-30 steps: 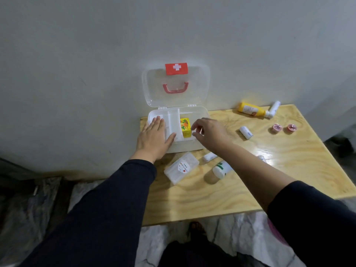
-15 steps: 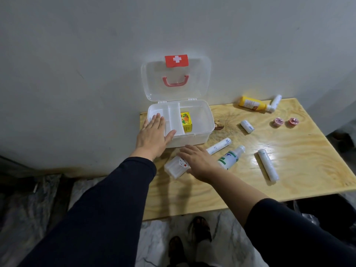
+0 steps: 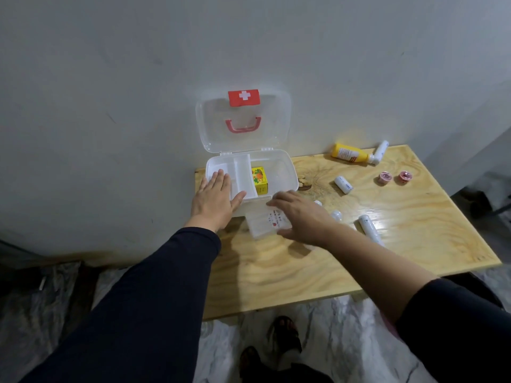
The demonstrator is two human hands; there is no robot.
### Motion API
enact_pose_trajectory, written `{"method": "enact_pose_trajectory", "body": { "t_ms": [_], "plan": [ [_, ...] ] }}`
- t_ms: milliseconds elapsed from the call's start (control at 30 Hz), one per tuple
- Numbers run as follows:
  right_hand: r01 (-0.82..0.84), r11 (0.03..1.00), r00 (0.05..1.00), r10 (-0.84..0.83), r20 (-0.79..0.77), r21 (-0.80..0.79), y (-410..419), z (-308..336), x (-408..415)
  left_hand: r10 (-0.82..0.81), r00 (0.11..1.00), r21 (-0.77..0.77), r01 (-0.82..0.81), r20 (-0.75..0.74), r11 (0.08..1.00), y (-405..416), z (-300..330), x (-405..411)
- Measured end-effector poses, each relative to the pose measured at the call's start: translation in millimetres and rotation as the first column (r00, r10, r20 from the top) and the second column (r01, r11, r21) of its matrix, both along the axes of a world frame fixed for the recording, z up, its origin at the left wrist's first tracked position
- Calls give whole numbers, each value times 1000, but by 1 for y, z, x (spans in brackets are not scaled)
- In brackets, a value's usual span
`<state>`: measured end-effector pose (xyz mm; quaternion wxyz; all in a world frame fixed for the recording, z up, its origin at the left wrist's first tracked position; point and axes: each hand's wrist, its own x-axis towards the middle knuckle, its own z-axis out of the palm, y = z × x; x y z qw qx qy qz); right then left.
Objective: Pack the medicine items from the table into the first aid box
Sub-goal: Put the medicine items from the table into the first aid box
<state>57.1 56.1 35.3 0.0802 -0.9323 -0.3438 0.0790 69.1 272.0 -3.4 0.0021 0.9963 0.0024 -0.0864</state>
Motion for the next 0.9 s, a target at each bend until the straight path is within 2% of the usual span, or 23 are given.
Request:
{"method": "enact_pose_trajectory", "body": {
  "t_ms": [233,400,533,700,900],
  "plan": [
    [177,983,981,-180,67,41,-22,42,42,-6,1000,2,6,7,1000,-1,2,0],
    [256,965,956,-245,159,-55,-10,42,73,8,1000,-12,-8,28,1000,-1,-3,0],
    [259,959,956,-238,170,-113,12,27,94,17,999,-33,-16,35,999,-2,-4,0],
    [182,974,979,-167,118,-136,38,-2,108,24,998,-41,-22,50,999,-1,-5,1],
    [187,981,978,-190,-85,-44,48,-24,115,33,998,-54,-30,53,998,-2,-6,1]
  ]
}}
